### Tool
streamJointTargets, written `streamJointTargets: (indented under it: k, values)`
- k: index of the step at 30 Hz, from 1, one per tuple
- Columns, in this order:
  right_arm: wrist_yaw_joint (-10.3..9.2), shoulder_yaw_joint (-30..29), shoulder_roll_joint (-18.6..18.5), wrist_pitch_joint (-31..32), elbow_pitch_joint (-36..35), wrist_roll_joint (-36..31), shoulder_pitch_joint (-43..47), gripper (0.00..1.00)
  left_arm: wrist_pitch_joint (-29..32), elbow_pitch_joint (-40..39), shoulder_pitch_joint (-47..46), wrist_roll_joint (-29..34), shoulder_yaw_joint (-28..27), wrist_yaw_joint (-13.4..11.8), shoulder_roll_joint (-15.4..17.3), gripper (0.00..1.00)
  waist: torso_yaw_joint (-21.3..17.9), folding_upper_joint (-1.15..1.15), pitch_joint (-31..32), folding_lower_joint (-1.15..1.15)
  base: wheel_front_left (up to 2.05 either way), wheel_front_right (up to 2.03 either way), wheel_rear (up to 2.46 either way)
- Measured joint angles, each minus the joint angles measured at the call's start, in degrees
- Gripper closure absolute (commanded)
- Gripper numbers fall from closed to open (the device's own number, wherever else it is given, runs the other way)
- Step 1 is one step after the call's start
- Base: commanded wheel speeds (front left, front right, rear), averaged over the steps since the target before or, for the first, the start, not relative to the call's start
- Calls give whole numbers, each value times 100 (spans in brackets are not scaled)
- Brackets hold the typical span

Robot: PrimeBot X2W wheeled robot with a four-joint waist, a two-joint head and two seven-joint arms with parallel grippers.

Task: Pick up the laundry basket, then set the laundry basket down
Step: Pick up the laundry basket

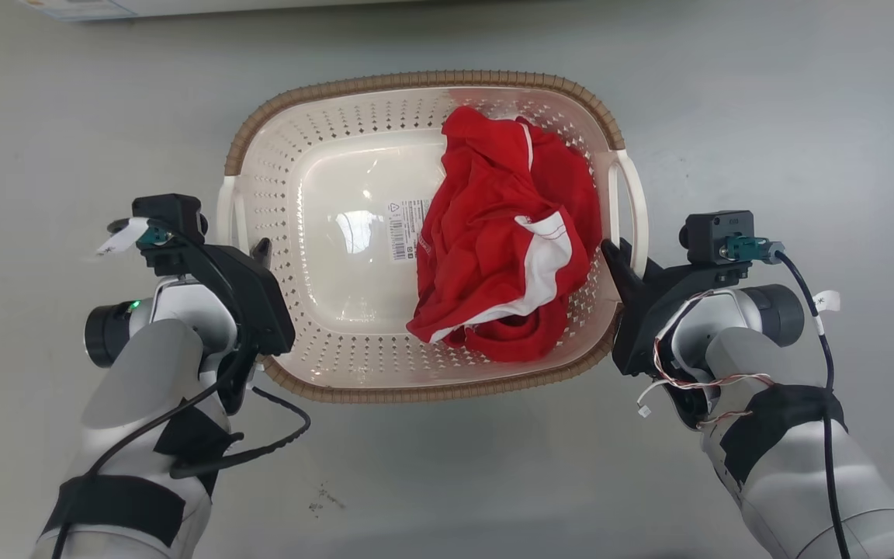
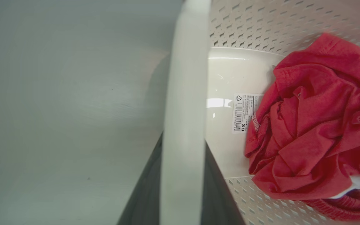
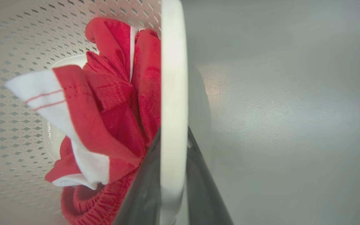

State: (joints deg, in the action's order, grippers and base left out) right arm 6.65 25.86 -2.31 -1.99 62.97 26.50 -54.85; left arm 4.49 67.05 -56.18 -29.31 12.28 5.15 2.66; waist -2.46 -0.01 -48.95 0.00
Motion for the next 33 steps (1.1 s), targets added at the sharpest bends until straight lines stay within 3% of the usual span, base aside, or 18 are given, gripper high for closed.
streamJointTargets:
  k: [16,33]
  values:
    - [92,58,38,404,654,237,231,100,234,509,194,-199,85,82,-207,100,66,0,1002,0,0,0,0]
    - [101,369,58,1093,706,710,926,100,911,682,878,-400,88,92,-253,100,77,1,2317,-1,0,0,0]
